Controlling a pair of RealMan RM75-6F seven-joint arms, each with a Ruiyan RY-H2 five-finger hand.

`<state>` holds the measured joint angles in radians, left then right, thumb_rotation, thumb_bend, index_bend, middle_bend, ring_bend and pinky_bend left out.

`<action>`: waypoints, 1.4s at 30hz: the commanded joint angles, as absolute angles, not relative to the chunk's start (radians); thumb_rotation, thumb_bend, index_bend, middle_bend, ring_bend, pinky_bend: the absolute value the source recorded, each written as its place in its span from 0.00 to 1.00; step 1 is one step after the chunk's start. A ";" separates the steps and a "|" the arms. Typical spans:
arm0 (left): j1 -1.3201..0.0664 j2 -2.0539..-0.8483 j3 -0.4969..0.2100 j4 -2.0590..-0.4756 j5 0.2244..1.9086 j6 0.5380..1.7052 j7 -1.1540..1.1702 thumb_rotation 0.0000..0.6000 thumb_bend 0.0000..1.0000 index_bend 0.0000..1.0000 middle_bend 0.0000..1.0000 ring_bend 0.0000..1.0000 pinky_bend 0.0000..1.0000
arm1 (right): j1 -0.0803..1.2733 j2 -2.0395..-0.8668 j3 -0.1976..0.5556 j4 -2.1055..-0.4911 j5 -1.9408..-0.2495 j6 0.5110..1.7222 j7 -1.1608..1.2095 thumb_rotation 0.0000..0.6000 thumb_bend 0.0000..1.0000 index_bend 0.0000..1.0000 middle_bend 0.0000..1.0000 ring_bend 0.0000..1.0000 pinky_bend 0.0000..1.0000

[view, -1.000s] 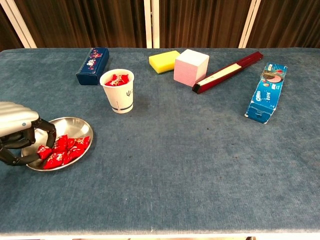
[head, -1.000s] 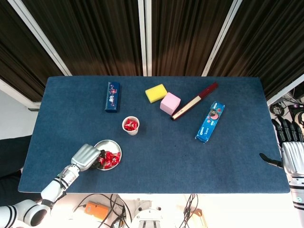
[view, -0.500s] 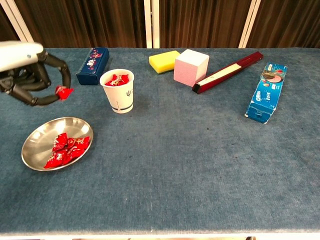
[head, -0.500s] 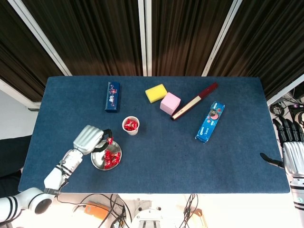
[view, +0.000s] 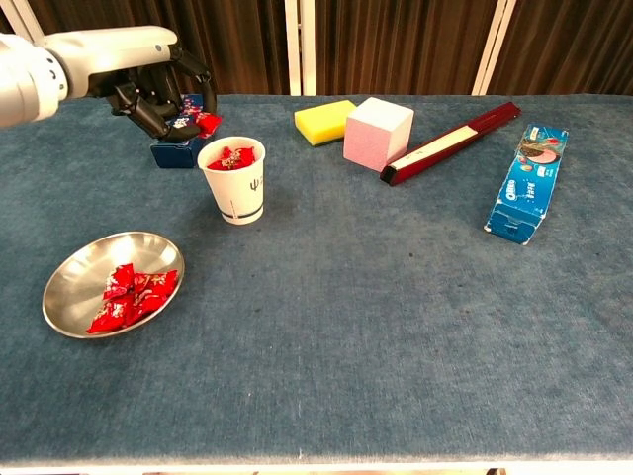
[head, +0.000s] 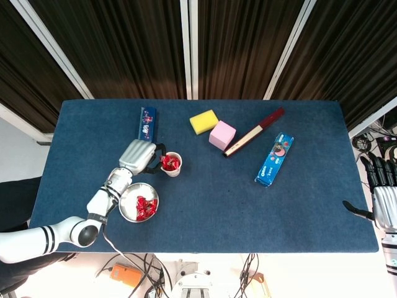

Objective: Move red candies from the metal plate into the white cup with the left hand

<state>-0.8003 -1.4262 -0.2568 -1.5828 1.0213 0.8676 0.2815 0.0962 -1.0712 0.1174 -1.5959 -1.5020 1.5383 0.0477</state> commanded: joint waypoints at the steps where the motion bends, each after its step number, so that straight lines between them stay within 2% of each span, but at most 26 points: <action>1: -0.829 -1.455 -0.256 -1.543 0.972 0.849 0.314 1.00 0.38 0.48 0.92 0.84 0.84 | 0.096 -1.071 0.118 -1.594 -1.500 1.536 0.050 1.00 0.11 0.00 0.01 0.00 0.00; 8: -0.839 -1.466 -0.233 -1.529 0.952 0.852 0.320 1.00 0.34 0.41 0.92 0.84 0.84 | 0.101 -1.075 0.120 -1.589 -1.497 1.527 0.051 1.00 0.11 0.00 0.01 0.00 0.00; 12: -0.841 -1.465 -0.225 -1.529 0.948 0.855 0.321 1.00 0.30 0.33 0.92 0.84 0.84 | 0.102 -1.076 0.120 -1.591 -1.497 1.526 0.048 1.00 0.11 0.00 0.01 0.00 0.00; 16: -0.839 -1.453 -0.217 -1.541 0.952 0.862 0.318 1.00 0.30 0.32 0.92 0.84 0.84 | 0.102 -1.075 0.120 -1.594 -1.497 1.527 0.045 1.00 0.11 0.00 0.01 0.00 0.00; 22: -0.781 -1.396 -0.205 -1.605 1.019 0.951 0.270 1.00 0.26 0.29 0.89 0.81 0.83 | 0.101 -1.068 0.122 -1.594 -1.491 1.523 0.052 1.00 0.11 0.00 0.01 0.00 0.00; 24: -0.737 -1.360 -0.189 -1.634 1.057 1.009 0.250 1.00 0.23 0.29 0.83 0.74 0.80 | 0.103 -1.062 0.123 -1.589 -1.480 1.511 0.067 1.00 0.11 0.00 0.01 0.00 0.00; 28: -0.635 -1.313 -0.148 -1.649 1.121 1.154 0.229 1.00 0.19 0.29 0.66 0.56 0.66 | 0.110 -1.050 0.124 -1.571 -1.466 1.480 0.120 1.00 0.11 0.00 0.01 0.00 0.00; 31: -0.548 -1.293 -0.116 -1.618 1.157 1.260 0.195 1.00 0.17 0.27 0.45 0.35 0.37 | 0.116 -1.051 0.124 -1.545 -1.469 1.466 0.177 1.00 0.11 0.00 0.00 0.00 0.00; 32: -0.526 -1.288 -0.109 -1.604 1.166 1.285 0.181 1.00 0.17 0.24 0.35 0.26 0.22 | 0.118 -1.051 0.122 -1.539 -1.471 1.462 0.191 1.00 0.11 0.00 0.00 0.00 0.00; 33: -0.503 -1.283 -0.102 -1.589 1.177 1.311 0.168 1.00 0.16 0.21 0.28 0.18 0.11 | 0.120 -1.049 0.120 -1.535 -1.475 1.457 0.201 1.00 0.11 0.00 0.00 0.00 0.00; 34: -0.481 -1.278 -0.093 -1.574 1.189 1.338 0.158 1.00 0.16 0.20 0.24 0.13 0.05 | 0.122 -1.046 0.118 -1.533 -1.479 1.453 0.210 1.00 0.11 0.00 0.00 0.00 0.00; 36: -0.430 -1.265 -0.070 -1.546 1.218 1.396 0.146 1.00 0.16 0.19 0.18 0.07 0.00 | 0.126 -1.041 0.114 -1.530 -1.488 1.445 0.222 1.00 0.11 0.00 0.00 0.00 0.00; 42: -0.300 -1.224 -0.008 -1.544 1.290 1.516 0.089 1.00 0.15 0.17 0.15 0.04 0.00 | 0.136 -1.038 0.100 -1.552 -1.512 1.431 0.231 1.00 0.11 0.00 0.00 0.00 0.00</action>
<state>-0.3358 -1.2434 -0.0347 -1.5475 1.2610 1.4850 0.1110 0.1336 -1.0378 0.1047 -1.5468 -1.5044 1.4327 0.2288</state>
